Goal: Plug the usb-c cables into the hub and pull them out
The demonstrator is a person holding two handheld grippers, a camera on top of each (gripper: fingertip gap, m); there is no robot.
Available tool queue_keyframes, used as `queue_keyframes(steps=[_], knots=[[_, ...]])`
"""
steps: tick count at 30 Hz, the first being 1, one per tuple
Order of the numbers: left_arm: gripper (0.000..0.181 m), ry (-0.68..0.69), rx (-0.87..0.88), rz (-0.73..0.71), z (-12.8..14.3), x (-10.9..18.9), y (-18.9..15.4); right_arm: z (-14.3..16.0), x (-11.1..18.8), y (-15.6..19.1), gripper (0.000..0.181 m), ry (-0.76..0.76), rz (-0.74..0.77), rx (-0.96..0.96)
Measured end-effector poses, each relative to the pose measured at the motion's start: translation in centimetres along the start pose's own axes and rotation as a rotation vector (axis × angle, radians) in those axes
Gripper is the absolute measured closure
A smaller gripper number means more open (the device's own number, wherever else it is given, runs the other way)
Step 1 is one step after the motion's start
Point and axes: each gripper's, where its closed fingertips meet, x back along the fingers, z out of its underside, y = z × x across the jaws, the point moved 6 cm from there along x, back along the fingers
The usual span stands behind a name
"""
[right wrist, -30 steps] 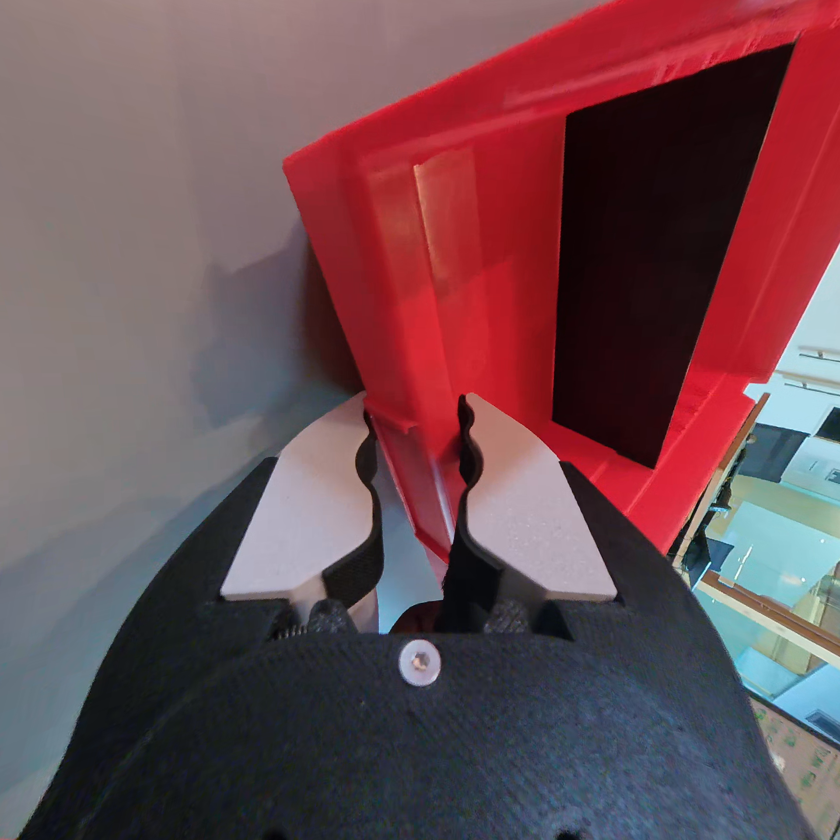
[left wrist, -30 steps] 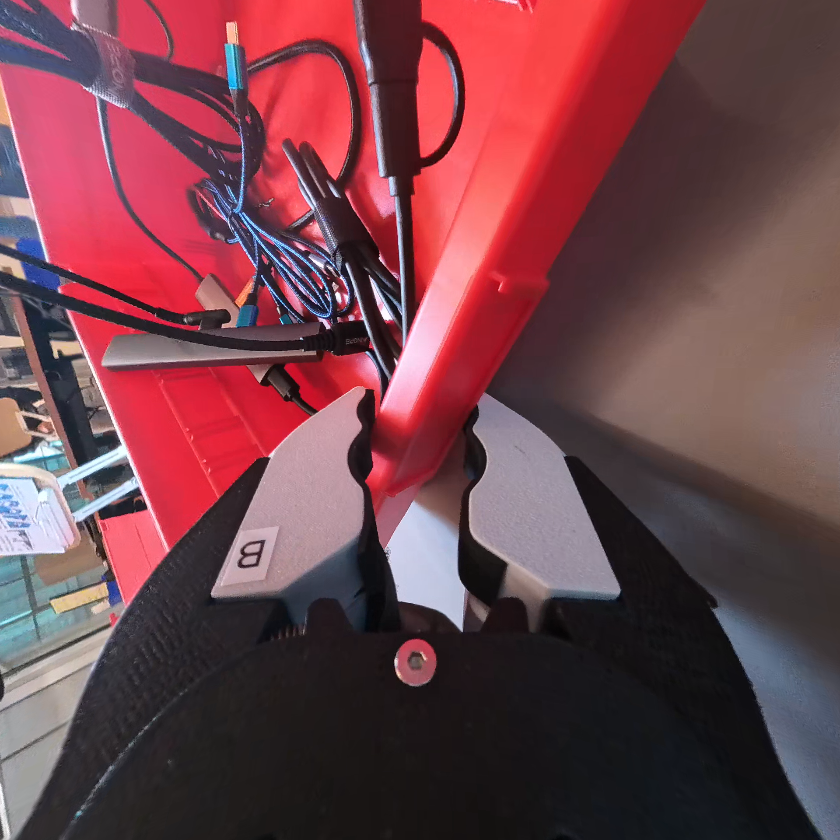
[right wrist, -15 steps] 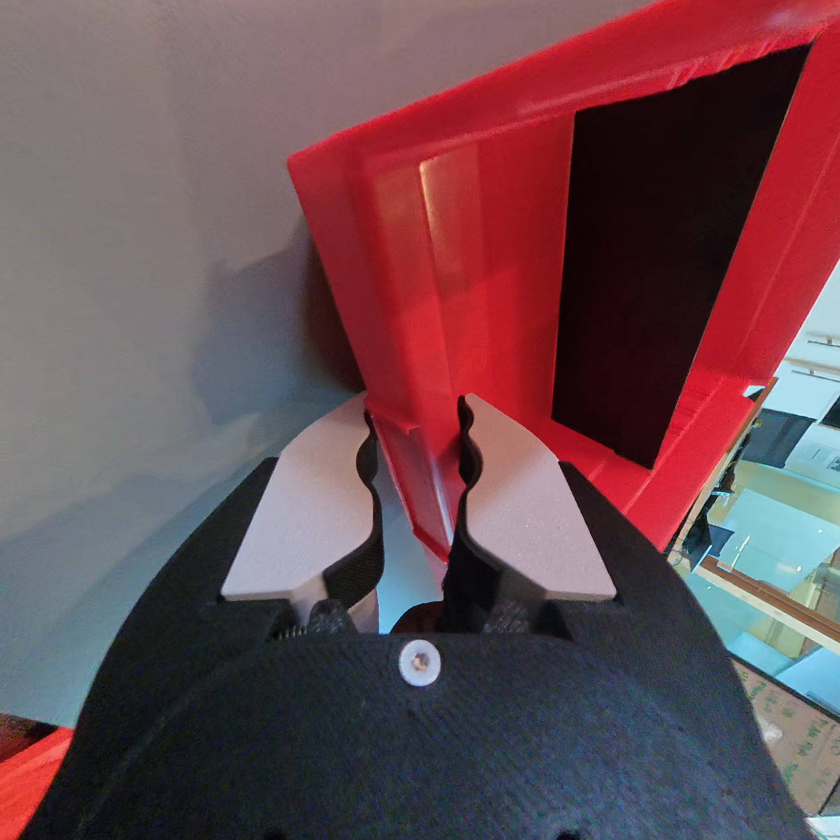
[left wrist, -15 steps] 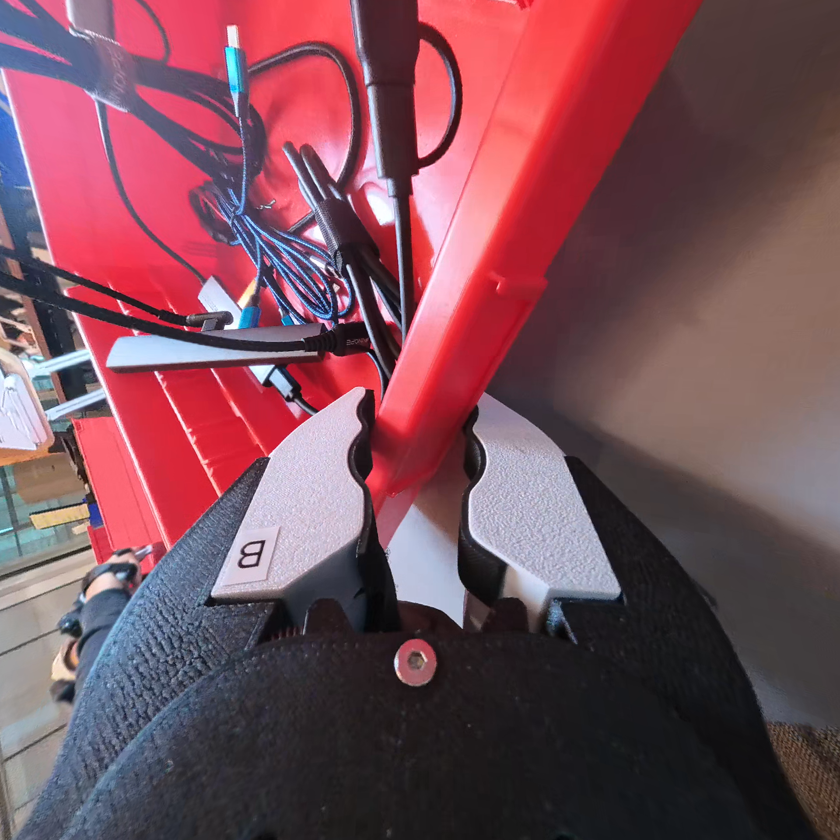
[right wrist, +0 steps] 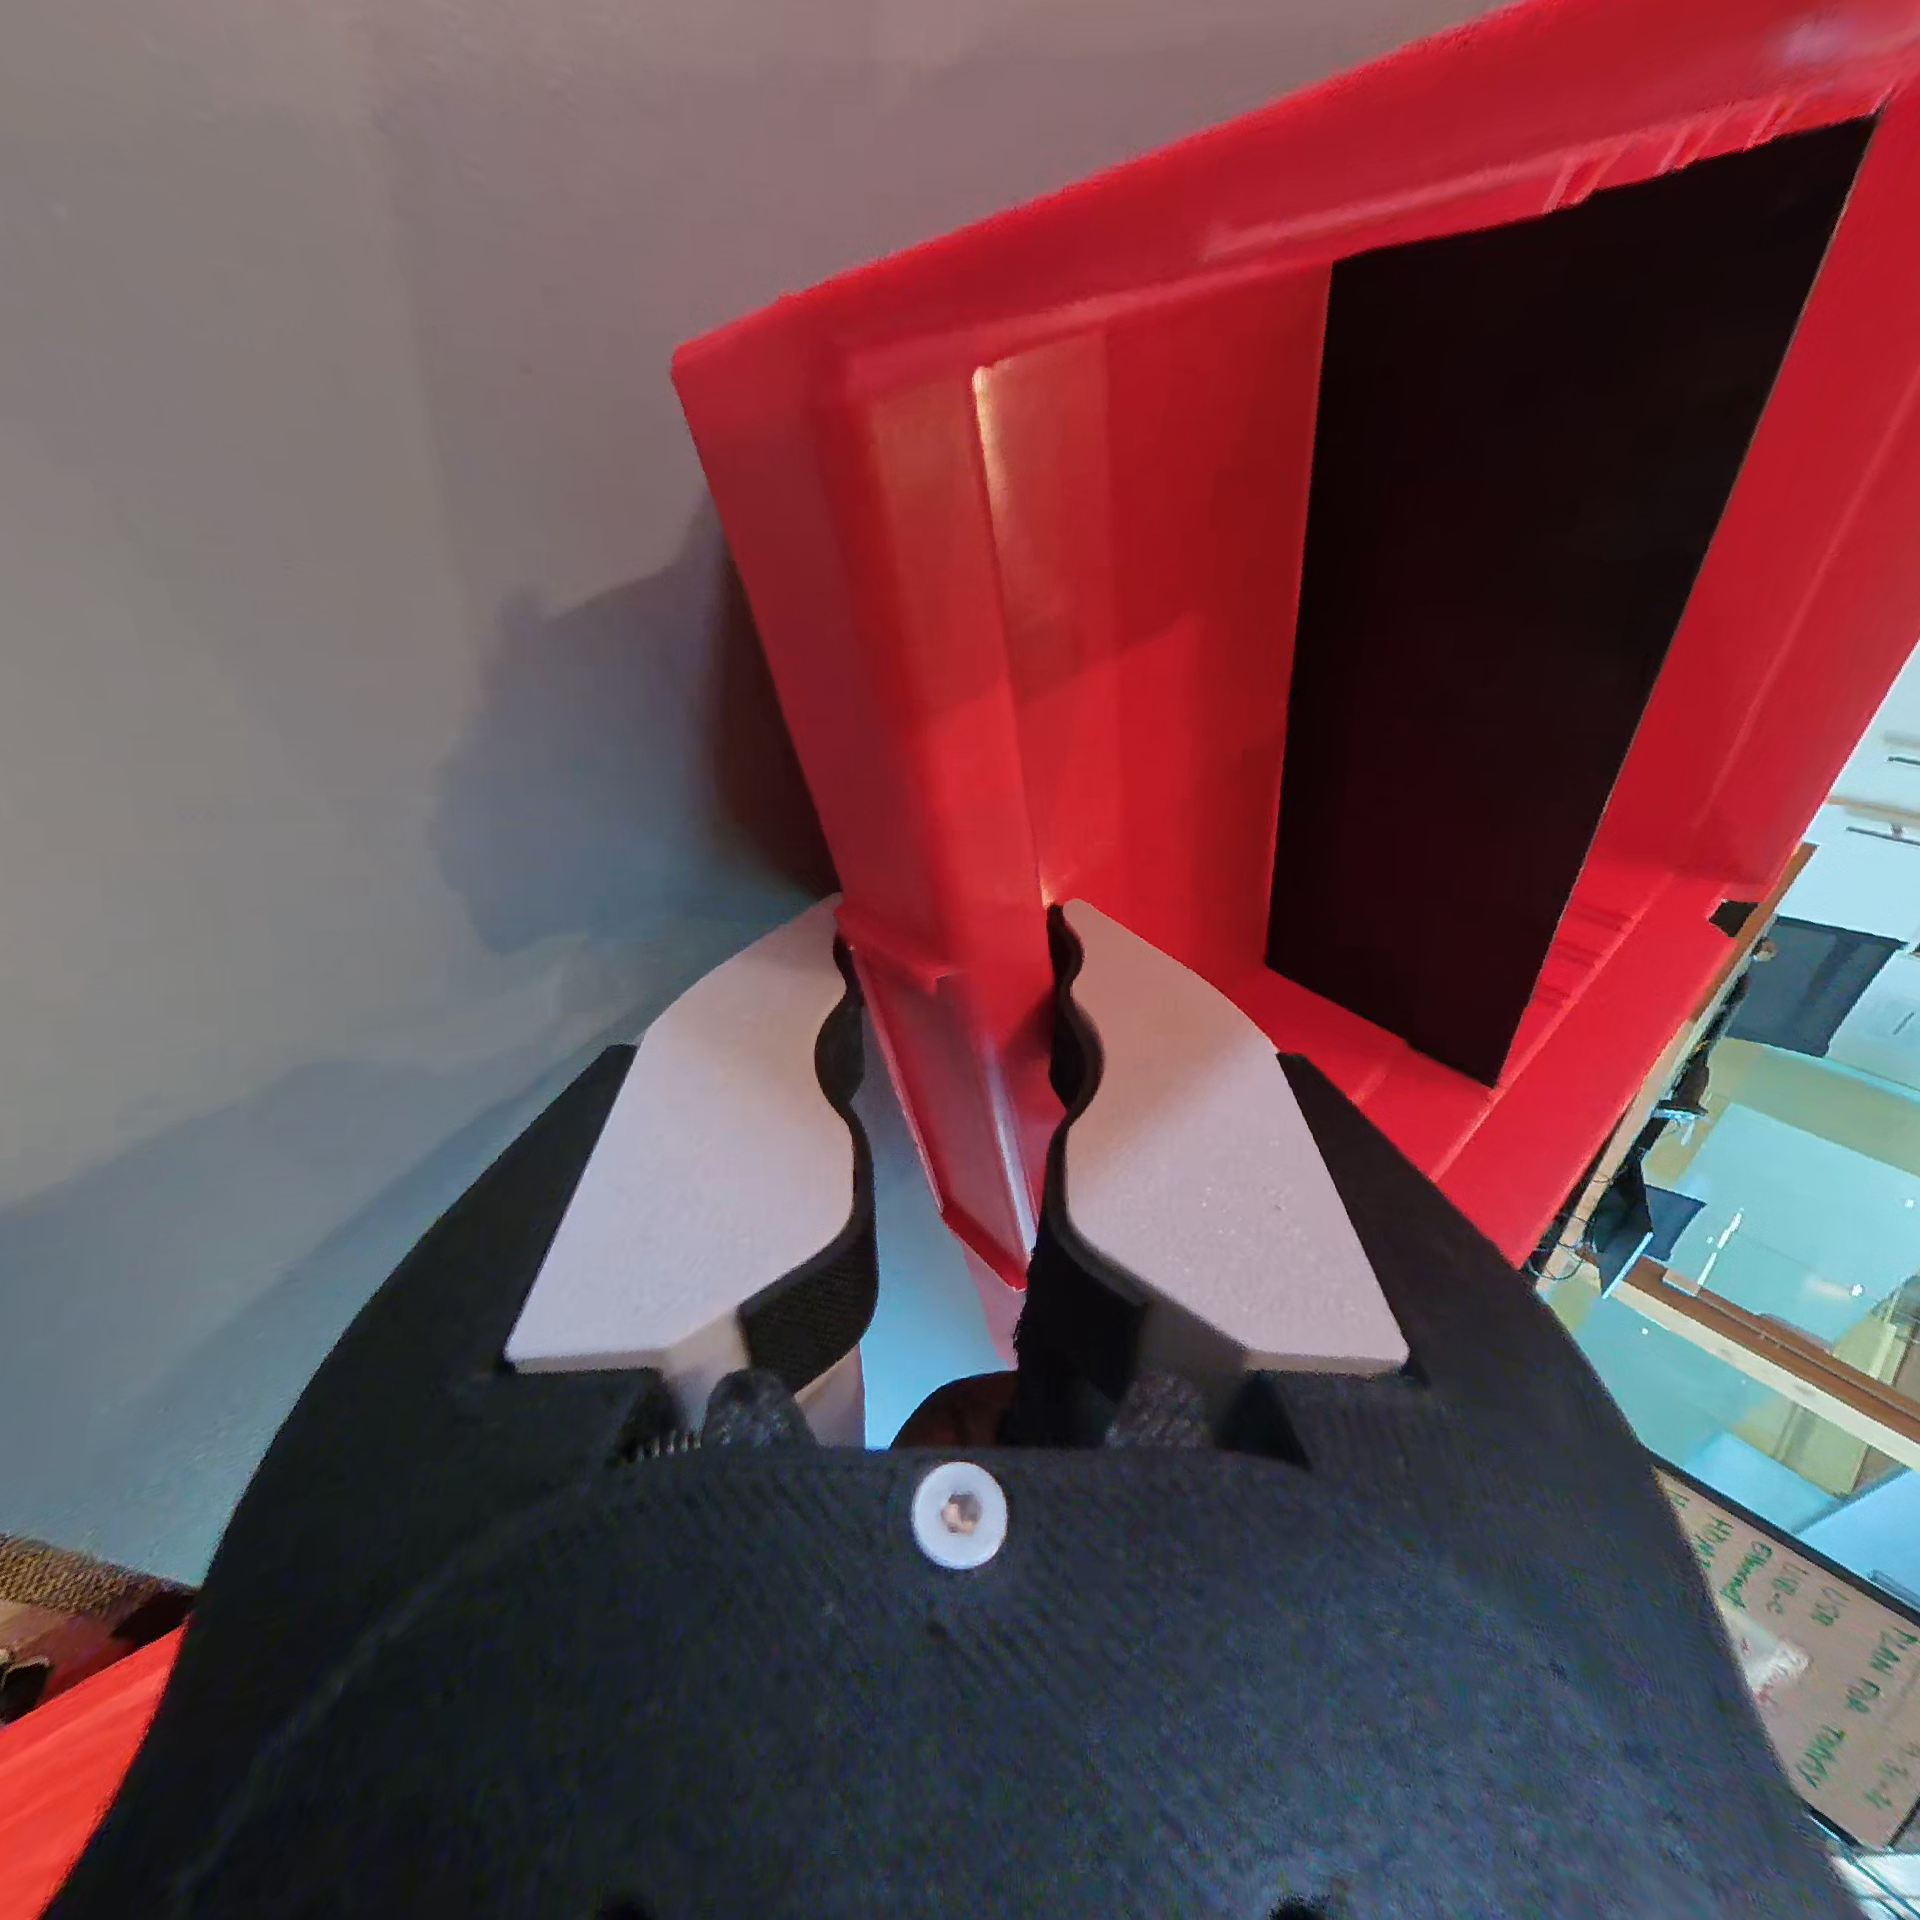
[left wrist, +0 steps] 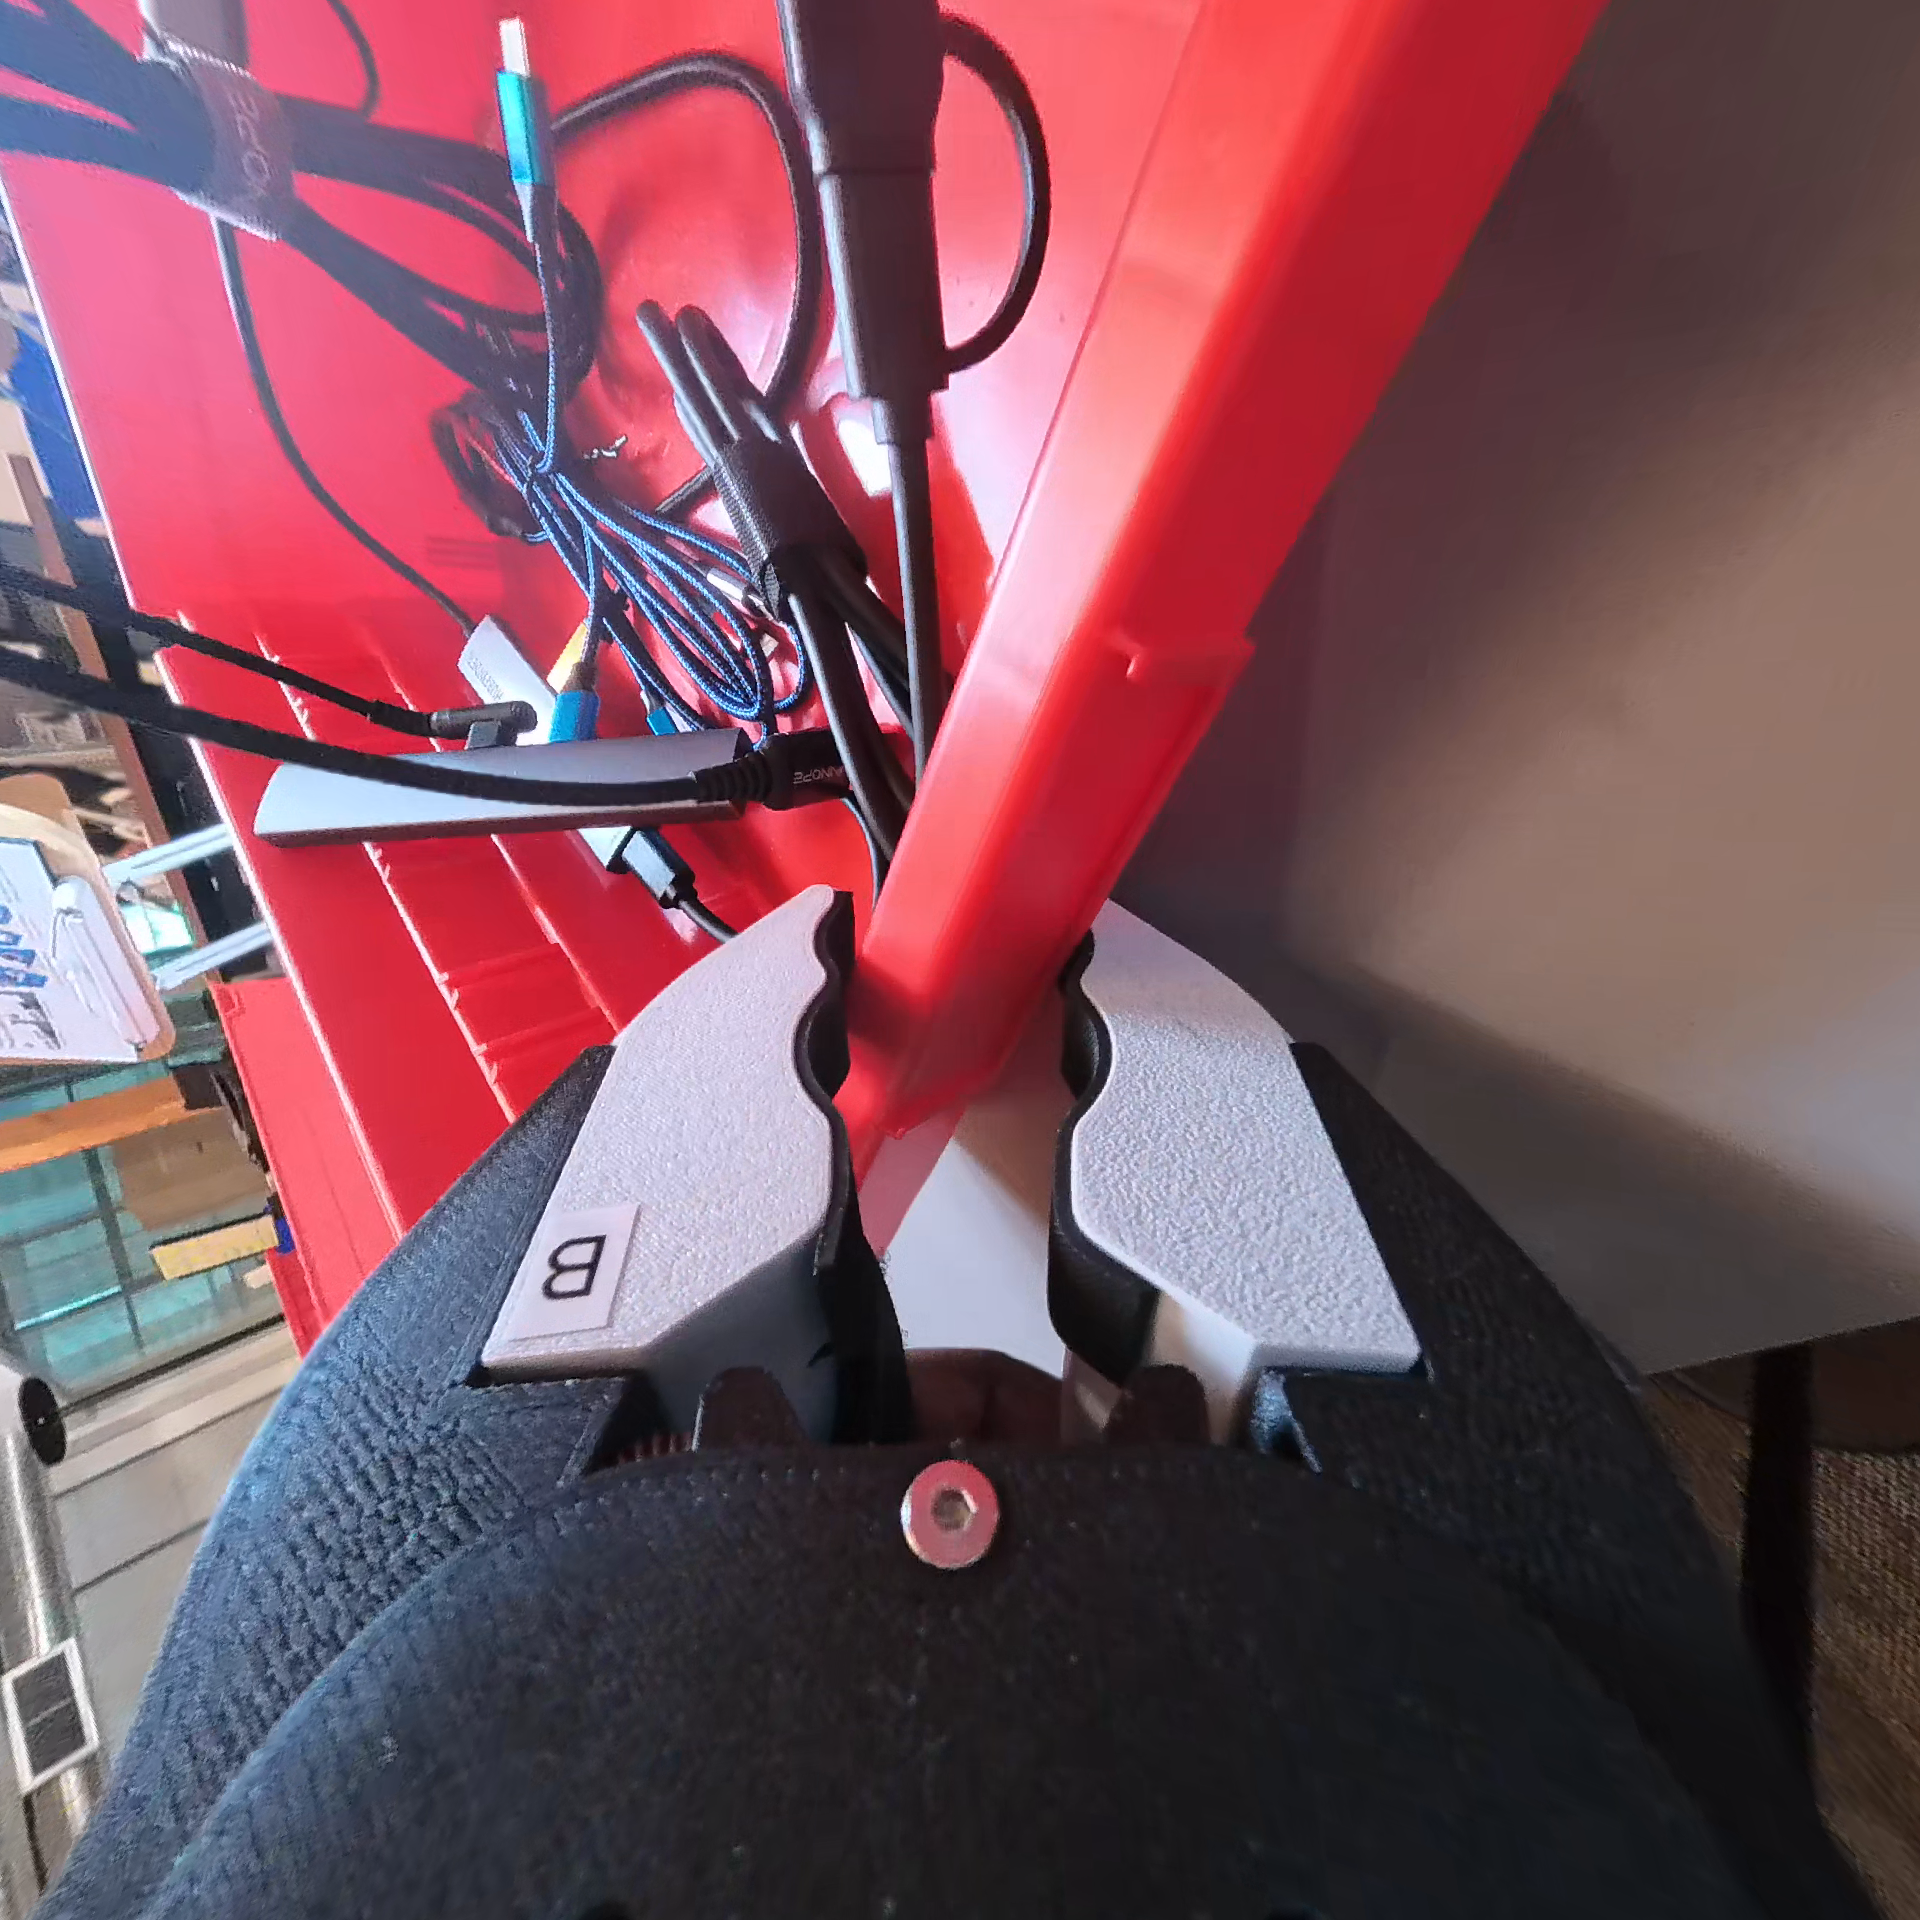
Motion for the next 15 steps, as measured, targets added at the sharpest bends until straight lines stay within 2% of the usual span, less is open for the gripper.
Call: queue_keyframes(steps=[3,6,9,11,15], knots=[[0.141,-0.038,0.002,-0.008,0.0,0.1,-0.1,-0.2,0.3,0.1,0.143,-0.015,-0.032,-0.023],[0.121,-0.132,0.086,0.037,-0.6,1.4,0.0,-1.2,1.3,0.0,0.124,-0.122,-0.074,-0.098],[0.112,-0.366,0.244,0.119,-2.1,4.3,0.8,-2.6,2.9,-0.5,0.110,-0.237,-0.132,-0.206],[0.105,-0.552,0.378,0.123,-3.3,6.7,2.2,-4.0,4.4,-1.3,0.105,-0.366,-0.148,-0.277],[0.104,-0.926,0.663,0.024,-5.5,11.2,6.2,-8.7,9.3,-4.0,0.097,-0.817,-0.141,-0.442]])
